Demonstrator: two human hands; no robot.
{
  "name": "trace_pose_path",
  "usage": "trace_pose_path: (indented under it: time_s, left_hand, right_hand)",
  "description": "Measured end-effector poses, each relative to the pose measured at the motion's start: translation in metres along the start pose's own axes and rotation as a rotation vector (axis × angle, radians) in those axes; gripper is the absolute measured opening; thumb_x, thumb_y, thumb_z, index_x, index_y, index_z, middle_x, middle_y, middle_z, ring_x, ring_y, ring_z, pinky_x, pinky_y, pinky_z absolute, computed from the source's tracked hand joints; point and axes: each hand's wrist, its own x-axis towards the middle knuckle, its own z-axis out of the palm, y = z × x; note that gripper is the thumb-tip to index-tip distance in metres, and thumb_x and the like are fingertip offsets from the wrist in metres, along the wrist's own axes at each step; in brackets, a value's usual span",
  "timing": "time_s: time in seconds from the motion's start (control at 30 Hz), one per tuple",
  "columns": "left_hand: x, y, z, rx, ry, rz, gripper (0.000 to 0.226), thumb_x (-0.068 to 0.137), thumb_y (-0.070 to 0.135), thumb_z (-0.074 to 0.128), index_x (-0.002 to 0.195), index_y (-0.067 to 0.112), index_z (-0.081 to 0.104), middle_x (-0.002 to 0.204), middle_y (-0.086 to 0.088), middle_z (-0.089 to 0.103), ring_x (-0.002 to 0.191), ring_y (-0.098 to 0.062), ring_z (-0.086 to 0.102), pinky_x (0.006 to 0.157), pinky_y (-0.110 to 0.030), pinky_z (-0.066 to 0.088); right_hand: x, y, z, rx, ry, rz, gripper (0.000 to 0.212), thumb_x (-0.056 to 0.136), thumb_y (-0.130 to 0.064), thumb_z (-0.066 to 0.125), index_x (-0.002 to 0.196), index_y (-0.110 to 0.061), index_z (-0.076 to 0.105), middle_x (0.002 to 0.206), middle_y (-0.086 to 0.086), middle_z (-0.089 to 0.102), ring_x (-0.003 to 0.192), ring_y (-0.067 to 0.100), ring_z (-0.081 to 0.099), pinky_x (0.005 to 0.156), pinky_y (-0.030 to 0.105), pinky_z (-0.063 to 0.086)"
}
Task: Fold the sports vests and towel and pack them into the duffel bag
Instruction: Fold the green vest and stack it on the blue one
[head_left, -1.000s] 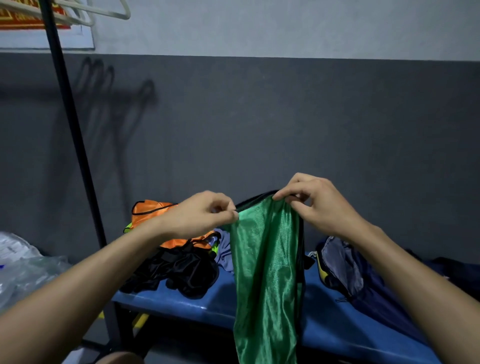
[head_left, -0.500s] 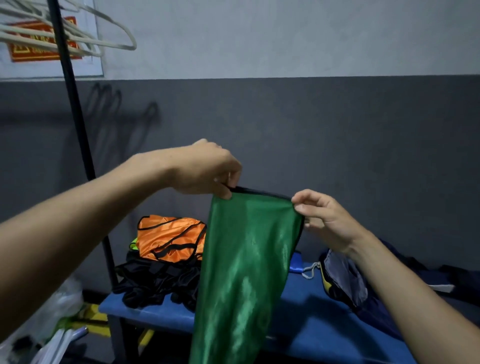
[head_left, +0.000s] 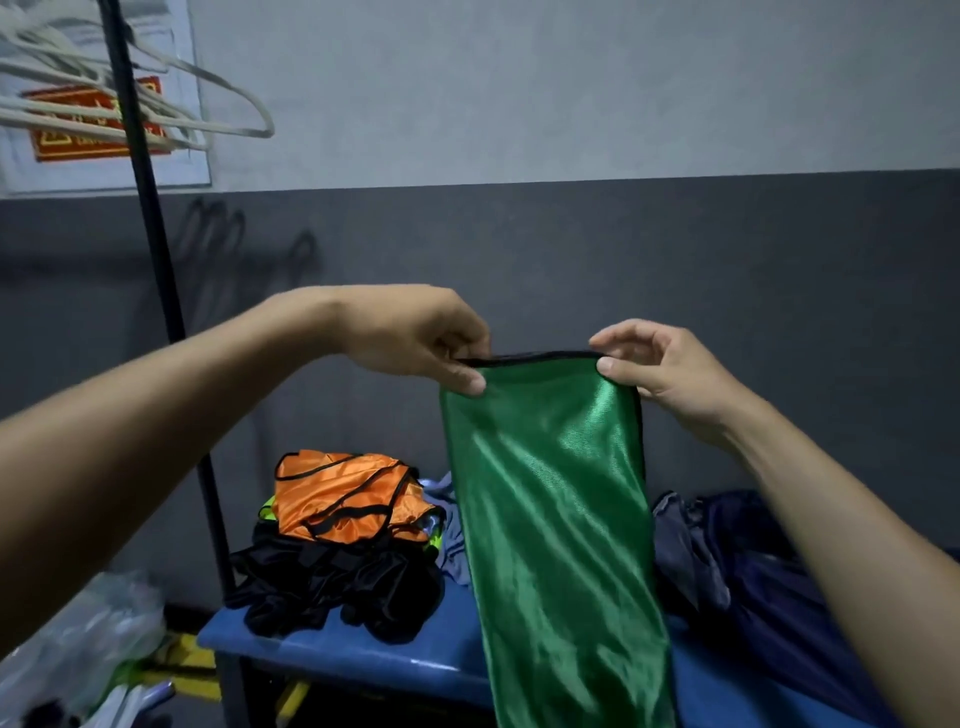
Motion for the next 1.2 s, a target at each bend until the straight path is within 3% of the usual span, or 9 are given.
trace_pose_path:
  time_s: [0.13,0.23,0.4,0.53,0.63,0.73,0.87,1.03,1.2]
  left_hand:
    - [0.006,0.004,-0.001,0.336,0.270,-0.049,0.024,0.094,0.048,0.065,0.108,0.028,0.066,0.091,0.010,0.068,0.085,-0.015,0.063,0.072,-0.030,0.046]
    - [0.014,0.014,-0.003,0.544,0.263,-0.177,0.044,0.096,0.057,0.058,0.133,0.033,0.056,0.111,0.005,0.069,0.106,-0.028,0.063,0.074,-0.034,0.041]
    - [0.022,0.020,0.008,0.678,0.162,-0.203,0.027,0.095,0.053,0.062,0.108,0.031,0.068,0.103,-0.001,0.068,0.099,-0.032,0.065,0.070,-0.033,0.044]
    - [0.021,0.009,0.021,0.469,0.244,-0.132,0.022,0.092,0.051,0.067,0.098,0.031,0.070,0.102,0.005,0.062,0.099,-0.024,0.060,0.073,-0.036,0.050]
    - [0.022,-0.001,0.030,0.322,0.251,-0.066,0.021,0.091,0.047,0.070,0.092,0.026,0.070,0.107,0.005,0.054,0.102,-0.019,0.053,0.080,-0.032,0.046]
    - [0.023,0.004,0.024,0.097,0.287,-0.131,0.025,0.097,0.041,0.065,0.082,0.021,0.061,0.078,0.007,0.062,0.075,-0.017,0.063,0.062,-0.025,0.039]
    - [0.027,0.020,0.019,-0.151,0.264,-0.145,0.027,0.098,0.037,0.065,0.078,0.020,0.064,0.061,0.009,0.060,0.054,-0.007,0.064,0.052,-0.015,0.044]
    - [0.037,0.057,0.037,-0.461,0.122,-0.033,0.024,0.098,0.029,0.066,0.088,0.007,0.069,0.065,0.014,0.057,0.058,0.001,0.053,0.055,-0.012,0.042]
    - [0.060,0.088,0.070,-0.931,0.018,0.120,0.015,0.101,0.018,0.062,0.089,0.010,0.064,0.072,0.006,0.065,0.067,-0.006,0.061,0.065,-0.023,0.051]
  right_hand:
    - [-0.001,-0.004,-0.010,-0.065,-0.002,-0.031,0.017,0.090,-0.009,0.074,0.107,-0.012,0.072,0.091,-0.001,0.069,0.082,0.002,0.066,0.070,0.014,0.052]
    - [-0.002,-0.002,-0.010,-0.055,-0.006,-0.032,0.019,0.088,-0.007,0.076,0.107,-0.011,0.072,0.089,0.001,0.070,0.084,0.006,0.067,0.076,0.020,0.056]
    - [-0.006,0.003,-0.006,-0.070,-0.039,-0.034,0.018,0.086,-0.002,0.077,0.100,-0.011,0.072,0.091,0.008,0.065,0.084,0.012,0.064,0.080,0.027,0.054]
    - [-0.011,0.006,-0.008,-0.117,-0.036,-0.032,0.017,0.088,-0.003,0.076,0.102,-0.013,0.074,0.091,0.007,0.064,0.085,0.012,0.064,0.076,0.021,0.053]
    - [-0.014,0.007,-0.011,-0.194,-0.048,-0.034,0.020,0.090,-0.009,0.075,0.107,-0.020,0.076,0.101,0.012,0.071,0.091,0.016,0.068,0.085,0.029,0.054]
    - [-0.018,0.007,-0.010,-0.308,-0.055,-0.044,0.018,0.094,-0.016,0.072,0.109,-0.026,0.074,0.107,0.004,0.074,0.100,0.023,0.069,0.092,0.030,0.053]
    - [-0.027,0.010,-0.006,-0.427,-0.102,0.022,0.009,0.097,-0.017,0.067,0.102,-0.024,0.071,0.096,-0.005,0.074,0.088,0.008,0.067,0.082,0.026,0.051]
    - [-0.041,0.025,-0.021,-0.463,-0.083,0.151,0.007,0.096,-0.015,0.068,0.091,-0.018,0.072,0.080,-0.004,0.071,0.068,0.009,0.058,0.065,0.026,0.043]
    - [-0.056,0.001,-0.065,-0.264,0.009,0.293,0.006,0.099,-0.004,0.061,0.102,-0.003,0.065,0.063,0.000,0.063,0.044,0.011,0.056,0.037,0.020,0.036]
